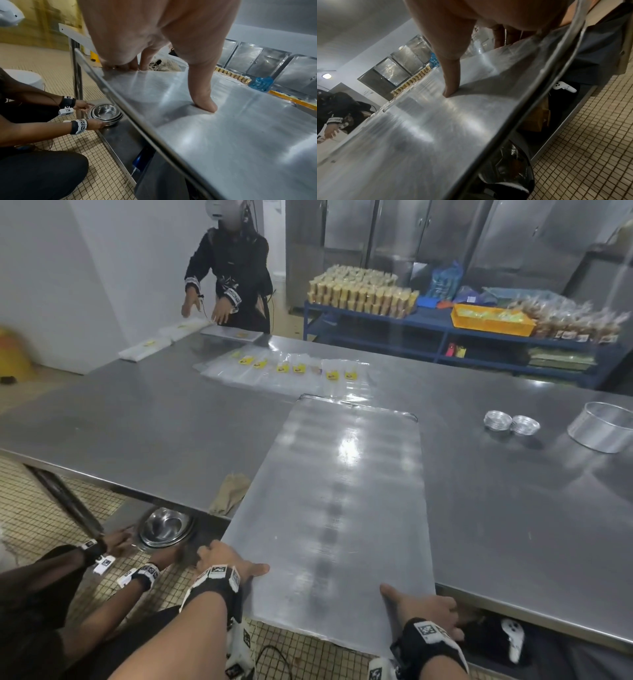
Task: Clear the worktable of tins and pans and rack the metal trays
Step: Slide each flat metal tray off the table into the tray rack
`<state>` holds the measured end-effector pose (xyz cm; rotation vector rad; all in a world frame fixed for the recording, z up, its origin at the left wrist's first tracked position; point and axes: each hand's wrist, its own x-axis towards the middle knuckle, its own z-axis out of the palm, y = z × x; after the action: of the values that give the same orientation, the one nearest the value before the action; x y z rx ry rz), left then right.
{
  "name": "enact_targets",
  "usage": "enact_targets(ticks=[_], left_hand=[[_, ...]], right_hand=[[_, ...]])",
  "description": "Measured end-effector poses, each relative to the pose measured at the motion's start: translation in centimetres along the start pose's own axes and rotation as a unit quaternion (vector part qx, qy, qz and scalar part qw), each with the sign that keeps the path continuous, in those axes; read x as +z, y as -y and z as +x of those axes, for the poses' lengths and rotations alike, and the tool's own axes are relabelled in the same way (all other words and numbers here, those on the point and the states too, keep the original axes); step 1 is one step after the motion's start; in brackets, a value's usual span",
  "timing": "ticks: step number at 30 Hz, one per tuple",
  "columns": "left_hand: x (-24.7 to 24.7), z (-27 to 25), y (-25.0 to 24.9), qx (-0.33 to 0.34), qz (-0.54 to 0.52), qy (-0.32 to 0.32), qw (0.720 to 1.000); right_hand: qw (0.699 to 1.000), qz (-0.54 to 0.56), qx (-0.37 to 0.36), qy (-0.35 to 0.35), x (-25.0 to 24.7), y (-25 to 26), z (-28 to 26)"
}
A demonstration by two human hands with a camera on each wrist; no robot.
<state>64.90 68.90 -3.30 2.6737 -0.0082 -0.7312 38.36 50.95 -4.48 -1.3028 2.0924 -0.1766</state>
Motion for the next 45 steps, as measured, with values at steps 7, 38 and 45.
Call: enact_targets(ticks=[7, 38, 45], left_hand=[[2.1, -2.3, -0.3, 0.011, -0.005, 0.0, 1.0], [10.2, -12.1, -5.1, -0.01, 0.024, 0.12, 0.992], [10.6, -12.2, -5.3, 0.02, 0.075, 0.102, 0.992]], right_hand=[[0.999, 0.036, 0.007, 0.021, -2.0, -1.4, 2.1], [0.983, -0.025, -0.056, 0.17, -15.7, -10.1, 15.0], [0.979, -0.02, -0.08, 0.184, -14.6, -12.0, 17.6]])
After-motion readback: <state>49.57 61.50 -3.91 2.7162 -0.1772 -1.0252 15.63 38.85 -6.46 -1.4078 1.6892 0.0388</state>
